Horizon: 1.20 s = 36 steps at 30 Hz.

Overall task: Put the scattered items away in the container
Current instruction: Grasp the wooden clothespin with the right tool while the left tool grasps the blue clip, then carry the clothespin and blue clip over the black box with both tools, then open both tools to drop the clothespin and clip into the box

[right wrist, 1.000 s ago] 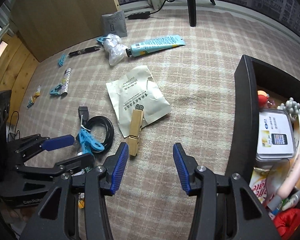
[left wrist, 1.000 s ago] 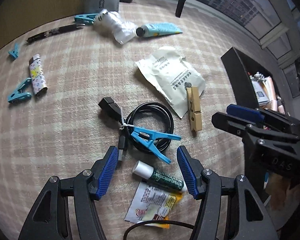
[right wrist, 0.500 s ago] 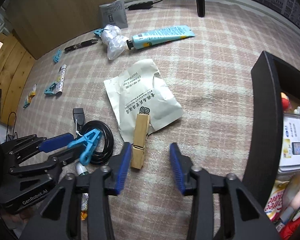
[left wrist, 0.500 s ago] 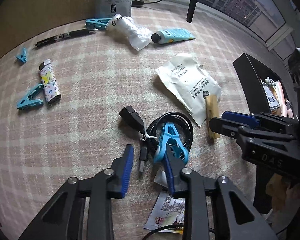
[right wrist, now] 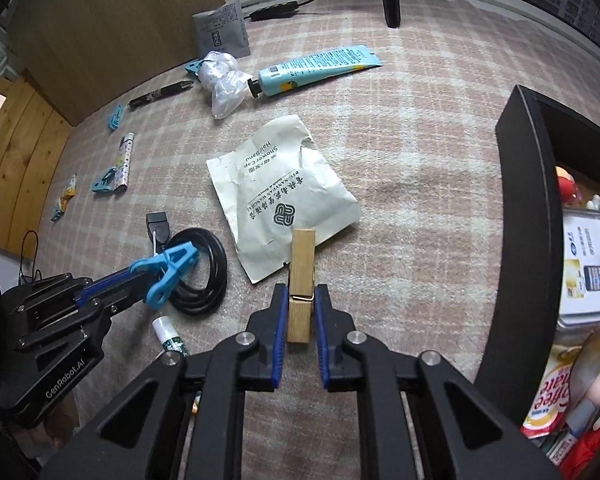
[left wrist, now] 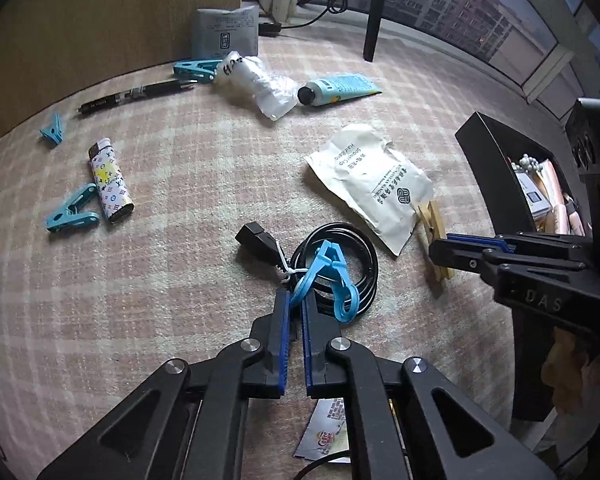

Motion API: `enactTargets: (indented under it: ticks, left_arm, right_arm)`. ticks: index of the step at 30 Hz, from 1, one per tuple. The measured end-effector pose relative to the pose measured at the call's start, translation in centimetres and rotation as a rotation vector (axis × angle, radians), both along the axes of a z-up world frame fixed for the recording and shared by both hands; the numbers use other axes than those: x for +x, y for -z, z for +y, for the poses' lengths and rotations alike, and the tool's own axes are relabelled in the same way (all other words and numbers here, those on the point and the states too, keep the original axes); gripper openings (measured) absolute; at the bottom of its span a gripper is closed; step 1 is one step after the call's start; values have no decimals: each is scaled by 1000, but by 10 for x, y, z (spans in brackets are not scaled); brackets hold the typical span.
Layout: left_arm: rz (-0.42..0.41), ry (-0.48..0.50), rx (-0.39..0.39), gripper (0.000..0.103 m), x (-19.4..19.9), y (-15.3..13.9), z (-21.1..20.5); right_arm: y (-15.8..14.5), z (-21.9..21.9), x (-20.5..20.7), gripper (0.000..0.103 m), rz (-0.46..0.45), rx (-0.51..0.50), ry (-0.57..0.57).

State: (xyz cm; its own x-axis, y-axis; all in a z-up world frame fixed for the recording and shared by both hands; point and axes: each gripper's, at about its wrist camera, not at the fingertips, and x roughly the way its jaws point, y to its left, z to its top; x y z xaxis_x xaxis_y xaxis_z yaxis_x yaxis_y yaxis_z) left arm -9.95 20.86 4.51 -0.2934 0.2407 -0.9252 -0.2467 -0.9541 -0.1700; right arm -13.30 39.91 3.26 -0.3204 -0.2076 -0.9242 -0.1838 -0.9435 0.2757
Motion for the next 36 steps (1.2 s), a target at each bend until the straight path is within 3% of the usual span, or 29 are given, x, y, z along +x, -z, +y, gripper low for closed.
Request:
enactTargets:
  ticks: [12, 19, 27, 36]
  left_arm:
    - [49, 4, 40, 4, 4, -17, -6]
    - [65, 18, 112, 4, 4, -46, 3]
    - [96, 123, 167, 5, 2, -81, 57]
    - [114, 243, 214, 5, 2, -102, 140]
  right_arm:
    - [-10, 0, 8, 13, 19, 1, 3]
    - [-42, 23, 25, 13, 72, -11, 55]
    - [-90, 87, 65, 13, 132, 14, 205]
    - [-122, 162, 115, 13, 159, 86, 381]
